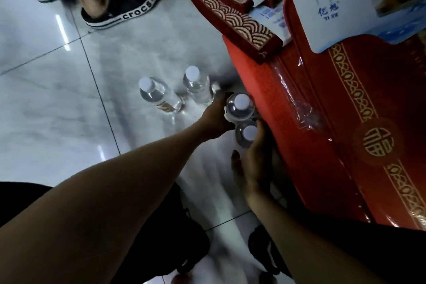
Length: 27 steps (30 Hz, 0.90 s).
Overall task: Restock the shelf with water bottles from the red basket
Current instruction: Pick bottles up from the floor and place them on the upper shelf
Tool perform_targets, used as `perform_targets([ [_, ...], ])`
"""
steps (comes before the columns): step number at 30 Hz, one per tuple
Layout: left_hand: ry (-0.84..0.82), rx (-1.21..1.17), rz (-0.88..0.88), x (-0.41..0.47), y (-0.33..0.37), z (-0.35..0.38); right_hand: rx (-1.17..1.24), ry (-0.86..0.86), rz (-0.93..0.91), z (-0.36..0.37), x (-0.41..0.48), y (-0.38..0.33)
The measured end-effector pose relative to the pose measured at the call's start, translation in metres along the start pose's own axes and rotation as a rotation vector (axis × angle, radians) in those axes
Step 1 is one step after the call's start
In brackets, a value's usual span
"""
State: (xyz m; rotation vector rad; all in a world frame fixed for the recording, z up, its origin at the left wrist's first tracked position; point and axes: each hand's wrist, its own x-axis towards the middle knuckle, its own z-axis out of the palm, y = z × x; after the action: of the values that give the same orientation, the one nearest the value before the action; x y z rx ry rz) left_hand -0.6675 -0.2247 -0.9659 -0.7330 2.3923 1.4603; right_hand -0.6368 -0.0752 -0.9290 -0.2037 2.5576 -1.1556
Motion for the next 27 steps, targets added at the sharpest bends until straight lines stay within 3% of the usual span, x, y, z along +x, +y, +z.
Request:
perform_targets([
  [2, 0.043, -0.06, 0.026, 0.006, -0.003, 0.01, 0.015, -0.053, 0.041, 0.006, 0.003, 0.019],
  [6, 0.021, -0.158, 0.017, 0.018, -0.016, 0.014, 0.157, -0.366, 0.43, 0.011, 0.03, 0.049],
  [9, -0.057, -0.069, 0.062, 0.022, -0.015, 0.005, 0.22, -0.566, 0.653, 0.004, 0.045, 0.062],
  [14, -0.193, -0.031, 0.138, 0.022, -0.014, 0.001, 0.081, -0.675, 0.483, 0.003, 0.045, 0.056],
  [16, -0.269, -0.077, 0.076, 0.021, -0.009, -0.002, 0.257, -0.701, 0.54, 0.003, 0.042, 0.066],
  [17, -0.295, -0.098, 0.044, 0.019, -0.007, -0.005, 0.417, -0.63, 0.606, 0.001, 0.039, 0.074],
  [20, -0.374, -0.191, -0.069, 0.01, 0.0, -0.022, 0.327, -0.597, 0.457, -0.013, 0.026, 0.069],
  [27, -0.344, -0.424, -0.249, -0.036, 0.023, -0.068, 0.742, -0.694, 0.45, -0.05, 0.023, 0.005],
])
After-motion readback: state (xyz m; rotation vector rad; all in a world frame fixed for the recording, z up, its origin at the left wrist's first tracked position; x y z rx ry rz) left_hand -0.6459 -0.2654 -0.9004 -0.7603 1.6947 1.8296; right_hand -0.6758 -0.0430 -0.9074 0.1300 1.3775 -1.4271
